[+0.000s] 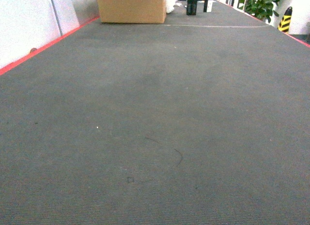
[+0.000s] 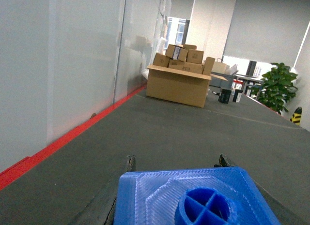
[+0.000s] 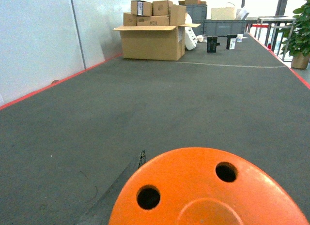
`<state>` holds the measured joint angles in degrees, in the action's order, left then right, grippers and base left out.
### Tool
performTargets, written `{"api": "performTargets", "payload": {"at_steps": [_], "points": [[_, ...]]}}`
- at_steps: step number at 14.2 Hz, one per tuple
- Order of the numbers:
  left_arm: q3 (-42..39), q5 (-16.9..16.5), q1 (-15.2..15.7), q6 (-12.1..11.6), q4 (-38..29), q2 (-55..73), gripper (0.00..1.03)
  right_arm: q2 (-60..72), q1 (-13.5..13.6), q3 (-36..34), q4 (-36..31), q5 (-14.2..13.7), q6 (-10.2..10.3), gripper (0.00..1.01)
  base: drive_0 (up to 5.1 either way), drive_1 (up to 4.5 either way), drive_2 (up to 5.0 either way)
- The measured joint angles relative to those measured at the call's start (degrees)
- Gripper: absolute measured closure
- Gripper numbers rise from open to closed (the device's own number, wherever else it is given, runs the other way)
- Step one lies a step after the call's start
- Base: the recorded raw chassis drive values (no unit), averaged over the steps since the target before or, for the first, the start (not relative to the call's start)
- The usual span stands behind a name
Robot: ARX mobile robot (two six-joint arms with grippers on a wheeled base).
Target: Sort blue parts and orange caps into right shelf containers
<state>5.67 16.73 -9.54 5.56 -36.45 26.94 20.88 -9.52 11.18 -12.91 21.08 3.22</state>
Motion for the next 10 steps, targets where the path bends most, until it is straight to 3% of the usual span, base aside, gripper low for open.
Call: {"api": "performTargets", "payload": {"at_steps": [10], "points": [[0.0, 0.0, 0.0, 0.0, 0.0, 0.3, 0.59, -0.1, 0.0, 0.0, -0.1, 0.0, 0.0, 0.59, 0.0, -4.11, 4.2]]}}
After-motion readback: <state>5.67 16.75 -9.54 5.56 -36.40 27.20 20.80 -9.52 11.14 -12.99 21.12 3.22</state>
